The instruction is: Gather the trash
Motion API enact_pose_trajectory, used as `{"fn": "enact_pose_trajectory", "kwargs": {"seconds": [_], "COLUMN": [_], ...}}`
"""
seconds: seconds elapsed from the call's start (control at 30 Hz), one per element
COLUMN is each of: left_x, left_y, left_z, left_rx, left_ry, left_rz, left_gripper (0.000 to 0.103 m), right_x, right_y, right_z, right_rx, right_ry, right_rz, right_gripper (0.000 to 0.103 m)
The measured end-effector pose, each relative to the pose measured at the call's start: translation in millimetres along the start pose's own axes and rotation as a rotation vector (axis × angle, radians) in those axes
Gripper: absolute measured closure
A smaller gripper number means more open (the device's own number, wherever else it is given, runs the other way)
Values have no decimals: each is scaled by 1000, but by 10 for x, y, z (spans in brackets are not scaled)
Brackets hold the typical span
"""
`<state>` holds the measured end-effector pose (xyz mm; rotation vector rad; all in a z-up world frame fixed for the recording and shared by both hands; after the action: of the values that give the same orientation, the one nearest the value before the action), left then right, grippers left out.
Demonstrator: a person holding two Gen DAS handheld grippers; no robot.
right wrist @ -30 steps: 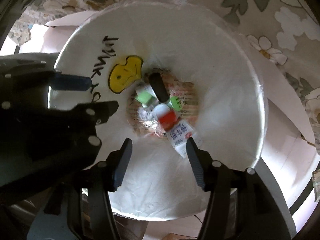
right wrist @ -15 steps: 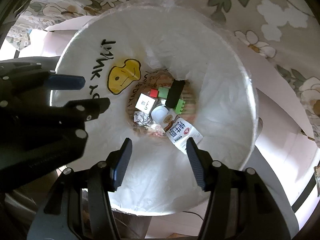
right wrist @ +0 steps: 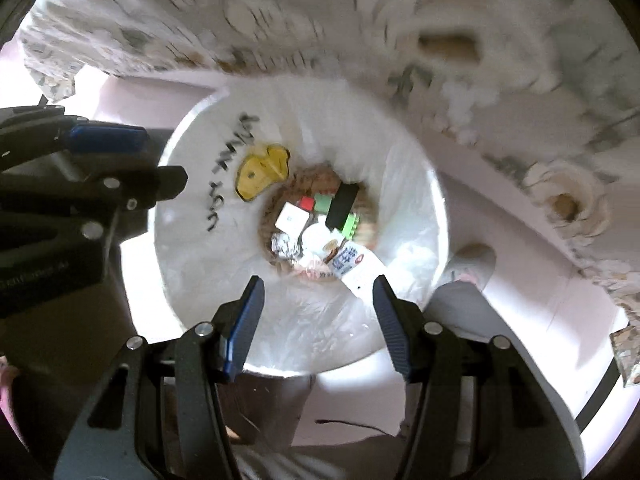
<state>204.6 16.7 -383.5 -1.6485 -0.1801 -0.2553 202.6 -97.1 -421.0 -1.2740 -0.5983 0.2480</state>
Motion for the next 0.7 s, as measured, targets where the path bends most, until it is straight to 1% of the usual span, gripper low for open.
{"fn": "enact_pose_trajectory", "kwargs": {"seconds": [0.1,0.17,0.27,0.3,0.4,0.53,0.6,0.7], "left_x": [59,87,129,145,174,140,114,60], "left_y": [-327,-534,-864,-1018,-1357,-1779,-1959,-2230], "left_z": [-37,-49,-71,-72,-73,-68,-106,-159], "left_rx": [-34,-31,-27,-30,-25,-27,-19,-5], "left_ry": [-6,-3,-1,-3,-15,-18,-1,22], "left_rz": [-59,-109,-185,-216,-293,-391,-433,-504], "left_gripper": [51,49,49,49,48,40,35,30], "right_x": [87,151,234,250,263,260,250,217], "right_y": [-329,-560,-920,-1024,-1335,-1713,-1911,-2168], "right_z": [46,83,137,147,162,172,190,239], "right_rx": [-5,-11,-17,-25,-43,-47,-52,-69], "right_ry": [-20,-26,-32,-36,-32,-8,-5,-3], "right_rz": [-67,-110,-182,-204,-262,-332,-367,-414], "right_gripper": [46,46,45,42,39,37,34,34]}}
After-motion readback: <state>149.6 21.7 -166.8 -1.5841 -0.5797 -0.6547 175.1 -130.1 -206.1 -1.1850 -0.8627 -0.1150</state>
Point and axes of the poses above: each gripper's, at about its wrist camera, not at the fingertips, and y roughly the way its jaws point, z to its left, x to its top, the point moved 4 cm from there along y, roughly the way its jaws point, and after that the axes turned 15 degrees about -z, right-handed, at the moved point
